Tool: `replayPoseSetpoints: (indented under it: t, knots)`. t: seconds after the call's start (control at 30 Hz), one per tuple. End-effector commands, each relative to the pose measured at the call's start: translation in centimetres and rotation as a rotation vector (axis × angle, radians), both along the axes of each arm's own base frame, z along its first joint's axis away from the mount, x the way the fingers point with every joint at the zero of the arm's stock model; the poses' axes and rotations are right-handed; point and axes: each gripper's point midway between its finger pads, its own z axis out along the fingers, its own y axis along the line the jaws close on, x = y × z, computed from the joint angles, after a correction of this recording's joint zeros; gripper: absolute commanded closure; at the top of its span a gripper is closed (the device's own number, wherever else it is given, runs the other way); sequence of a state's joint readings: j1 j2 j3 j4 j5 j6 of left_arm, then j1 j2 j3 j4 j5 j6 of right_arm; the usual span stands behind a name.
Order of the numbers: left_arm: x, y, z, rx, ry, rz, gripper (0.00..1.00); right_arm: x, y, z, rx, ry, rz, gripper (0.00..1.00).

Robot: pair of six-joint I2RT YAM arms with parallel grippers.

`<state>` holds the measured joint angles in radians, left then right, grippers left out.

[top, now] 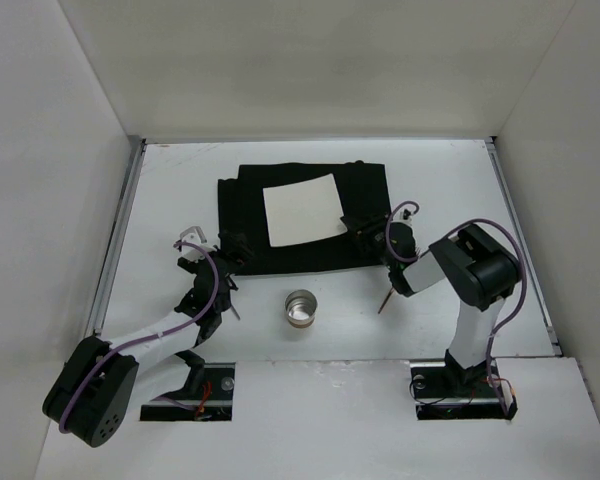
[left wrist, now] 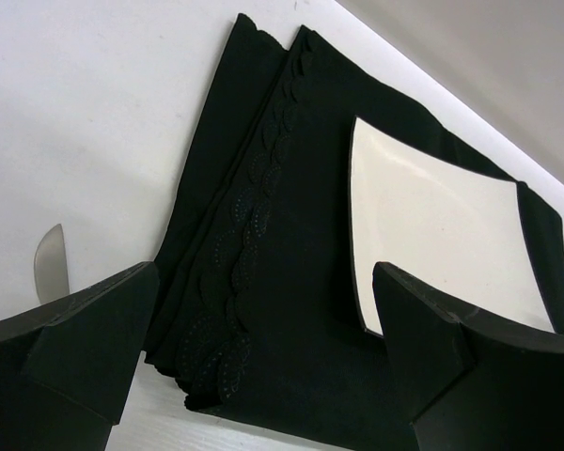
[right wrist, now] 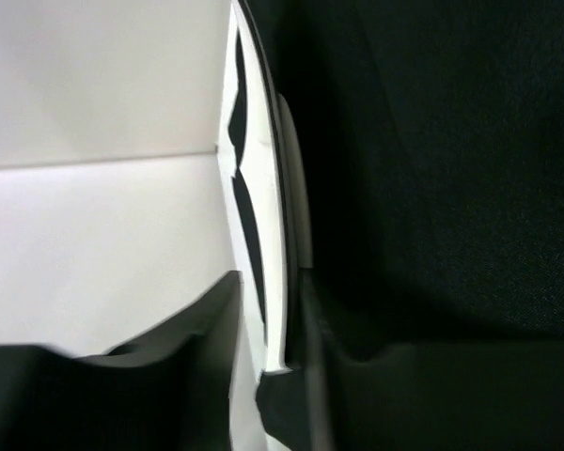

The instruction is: Set the dinner table for one person

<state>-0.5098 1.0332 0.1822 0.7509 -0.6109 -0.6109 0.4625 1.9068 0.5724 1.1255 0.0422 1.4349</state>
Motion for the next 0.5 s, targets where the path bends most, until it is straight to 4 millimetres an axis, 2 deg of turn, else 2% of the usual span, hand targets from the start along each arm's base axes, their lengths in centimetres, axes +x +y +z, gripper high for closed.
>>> replayPoseSetpoints:
  t: [0.0,0.2,0.3,0.47]
  knots:
    - [0.5,0.0,1.3,-0.028,-0.045,0.012,0.0,0.6,-0.6,4.9,0.019,-0.131,-0.004,0.56]
    - [0.4,0.2,1.5,-0.021,-0.052,0.025,0.0,-0.5,-2.6,2.7,-0.223,-0.015,-0.006,0.42]
    - [0.3,0.1,1.8,-0.029,-0.063,0.02,0.0,-1.3,-2.5,1.7,-0.355,0.023,0.061,0.42]
    - [0.4,0.0,1.4,-0.029,-0.05,0.015,0.0,-2.1,-2.1,0.3,-0.435,0.068,0.097,0.46]
